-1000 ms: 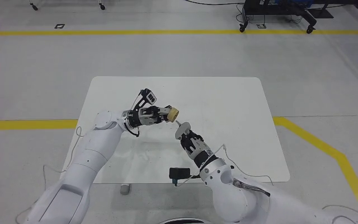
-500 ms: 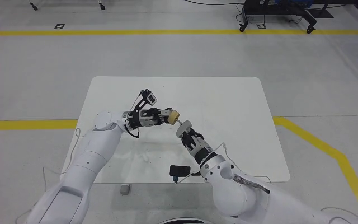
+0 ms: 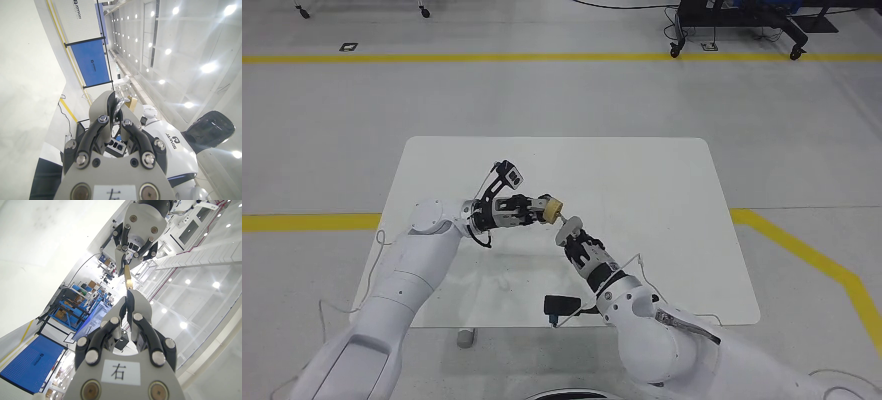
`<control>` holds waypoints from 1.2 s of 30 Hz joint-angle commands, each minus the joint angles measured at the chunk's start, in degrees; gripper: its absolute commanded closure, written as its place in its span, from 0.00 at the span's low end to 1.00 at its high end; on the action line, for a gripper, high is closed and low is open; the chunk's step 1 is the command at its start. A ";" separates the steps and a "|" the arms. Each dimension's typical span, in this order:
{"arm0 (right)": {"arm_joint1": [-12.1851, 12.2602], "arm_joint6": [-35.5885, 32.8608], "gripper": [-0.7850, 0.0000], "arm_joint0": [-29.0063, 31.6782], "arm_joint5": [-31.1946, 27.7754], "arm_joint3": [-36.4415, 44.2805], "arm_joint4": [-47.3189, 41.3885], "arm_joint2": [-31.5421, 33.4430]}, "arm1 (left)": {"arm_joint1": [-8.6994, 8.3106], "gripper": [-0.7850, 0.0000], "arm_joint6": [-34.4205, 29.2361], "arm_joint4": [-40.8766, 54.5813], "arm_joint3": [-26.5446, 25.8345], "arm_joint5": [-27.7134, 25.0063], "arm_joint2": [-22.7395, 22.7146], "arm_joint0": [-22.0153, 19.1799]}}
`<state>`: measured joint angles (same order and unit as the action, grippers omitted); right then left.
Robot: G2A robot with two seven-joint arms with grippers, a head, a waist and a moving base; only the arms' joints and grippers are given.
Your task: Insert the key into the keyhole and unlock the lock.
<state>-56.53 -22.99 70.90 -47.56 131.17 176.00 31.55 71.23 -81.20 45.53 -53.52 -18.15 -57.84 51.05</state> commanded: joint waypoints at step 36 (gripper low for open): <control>1.71 -8.11 1.00 6.19 9.43 3.42 -6.57 2.91 | -0.43 1.00 17.26 -2.88 -2.36 19.23 -2.08 0.78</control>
<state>-54.82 -31.09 77.09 -38.13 134.58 169.44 34.45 70.80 -63.94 42.66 -55.88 1.07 -59.92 51.83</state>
